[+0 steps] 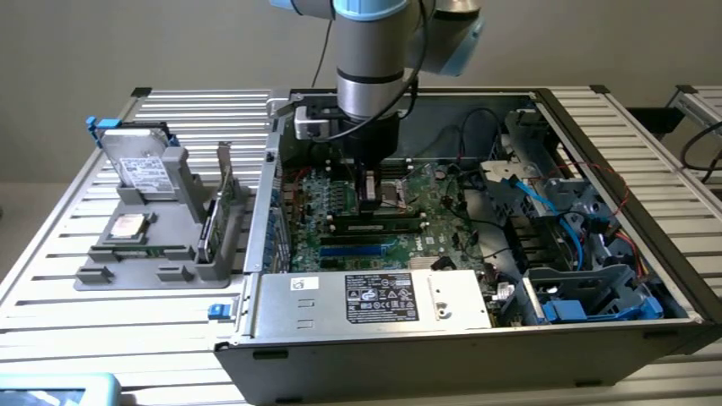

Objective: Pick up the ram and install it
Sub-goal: 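Press down the ram until it locks into place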

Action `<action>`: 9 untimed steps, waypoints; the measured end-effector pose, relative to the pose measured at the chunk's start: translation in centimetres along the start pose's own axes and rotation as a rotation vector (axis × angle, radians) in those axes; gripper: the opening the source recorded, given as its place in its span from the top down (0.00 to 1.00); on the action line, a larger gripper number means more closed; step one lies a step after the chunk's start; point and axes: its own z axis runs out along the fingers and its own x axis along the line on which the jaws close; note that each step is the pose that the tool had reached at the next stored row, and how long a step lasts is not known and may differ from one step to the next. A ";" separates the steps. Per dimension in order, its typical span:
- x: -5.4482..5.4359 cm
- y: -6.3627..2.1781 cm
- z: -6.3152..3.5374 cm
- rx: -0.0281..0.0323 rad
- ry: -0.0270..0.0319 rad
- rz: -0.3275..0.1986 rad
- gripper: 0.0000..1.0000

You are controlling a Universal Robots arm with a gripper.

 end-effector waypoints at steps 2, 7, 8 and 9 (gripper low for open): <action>0.0 0.00 -0.04 0.0003 -0.0008 0.000 0.89; 0.2 -0.61 -1.51 0.0003 -0.0005 0.000 0.89; 0.2 -0.89 -1.59 0.0004 -0.0006 0.000 0.89; 0.2 -1.16 -1.65 0.0003 -0.0006 0.000 0.89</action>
